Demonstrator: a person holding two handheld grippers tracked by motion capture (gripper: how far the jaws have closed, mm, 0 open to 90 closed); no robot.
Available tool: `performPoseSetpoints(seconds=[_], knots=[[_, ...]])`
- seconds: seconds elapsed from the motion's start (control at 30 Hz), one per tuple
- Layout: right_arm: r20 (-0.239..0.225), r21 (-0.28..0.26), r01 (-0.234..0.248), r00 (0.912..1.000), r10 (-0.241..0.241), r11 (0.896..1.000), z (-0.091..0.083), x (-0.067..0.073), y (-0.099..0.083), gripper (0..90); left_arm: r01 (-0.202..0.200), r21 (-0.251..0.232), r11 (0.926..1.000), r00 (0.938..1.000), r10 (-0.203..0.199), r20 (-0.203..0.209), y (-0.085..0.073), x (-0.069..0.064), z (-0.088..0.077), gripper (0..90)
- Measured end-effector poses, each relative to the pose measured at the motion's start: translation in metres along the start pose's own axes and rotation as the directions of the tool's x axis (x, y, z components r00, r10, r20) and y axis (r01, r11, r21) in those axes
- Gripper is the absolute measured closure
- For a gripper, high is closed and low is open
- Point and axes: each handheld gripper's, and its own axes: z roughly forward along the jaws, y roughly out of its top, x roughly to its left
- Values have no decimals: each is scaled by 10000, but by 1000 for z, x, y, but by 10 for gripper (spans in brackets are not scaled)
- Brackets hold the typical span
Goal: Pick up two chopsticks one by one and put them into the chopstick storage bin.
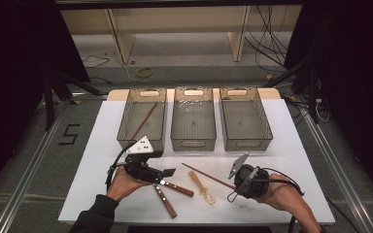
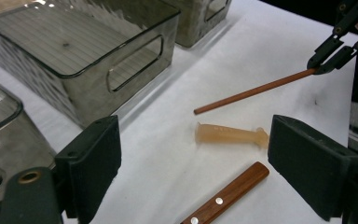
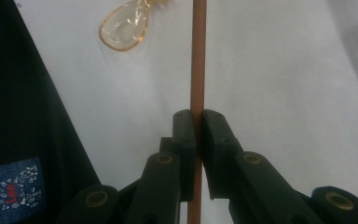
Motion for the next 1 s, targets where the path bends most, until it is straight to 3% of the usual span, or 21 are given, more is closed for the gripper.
performPoseSetpoints(seconds=[0.17,0.4,0.57,0.73,0.87,1.0], knots=[[-90,14,289,9995,-289,9996,2,7,9,847,-578,394,9975,9981,569,233,8,-9,3,177],[-163,63,1018,9947,-1017,9948,1,17,22,847,-1301,1120,9852,9883,1198,938,14,-22,12,209],[-176,29,1293,9915,-1293,9916,-1,23,27,847,-1864,1682,9680,9772,1649,1339,16,-28,17,255],[-190,147,1664,9859,-1661,9859,-3,26,30,847,-2087,2302,9505,9708,1729,1662,16,-34,24,292],[-167,79,1860,9824,-1859,9825,-3,29,32,847,-2544,2671,9295,9592,2075,1918,18,-40,29,339],[-168,109,1992,9798,-1990,9799,-2,31,34,847,-2822,3104,9077,9516,2240,2102,18,-45,34,382]])
